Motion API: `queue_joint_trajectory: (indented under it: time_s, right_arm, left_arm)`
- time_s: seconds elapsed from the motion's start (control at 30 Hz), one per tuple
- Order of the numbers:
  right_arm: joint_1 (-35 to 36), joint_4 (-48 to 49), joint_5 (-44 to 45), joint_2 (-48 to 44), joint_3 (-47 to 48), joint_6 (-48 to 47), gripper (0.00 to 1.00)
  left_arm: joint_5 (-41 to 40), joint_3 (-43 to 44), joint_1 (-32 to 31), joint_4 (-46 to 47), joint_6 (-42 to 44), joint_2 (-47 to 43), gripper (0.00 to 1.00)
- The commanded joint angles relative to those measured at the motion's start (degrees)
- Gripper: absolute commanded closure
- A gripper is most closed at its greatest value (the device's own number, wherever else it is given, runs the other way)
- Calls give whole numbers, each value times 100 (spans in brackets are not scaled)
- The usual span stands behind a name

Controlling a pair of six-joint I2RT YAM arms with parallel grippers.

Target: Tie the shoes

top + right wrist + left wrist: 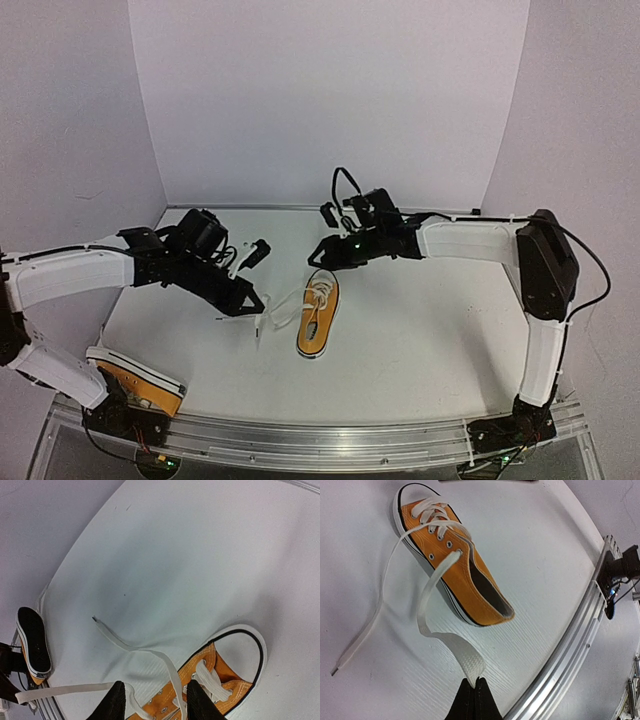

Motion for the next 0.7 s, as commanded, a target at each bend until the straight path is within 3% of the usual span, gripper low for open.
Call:
queue_joint_trajectory:
  time_s: [0.0,0.37,0.5,0.67]
  right_arm:
    - [149,-259,47,298,-54,-298,63]
    - [153,-453,7,644,-26,-546,66]
    - [152,-547,141,680,2,-569,61]
    - [152,-620,82,657,32,-649,83]
  left_arm:
    - [-391,649,33,701,-482,477,100]
    - [-366,989,349,1276,-883,1088,100]
    - [-294,1064,408,1353,-899,1251,100]
    - [-264,1210,487,1361,-912,1436,100]
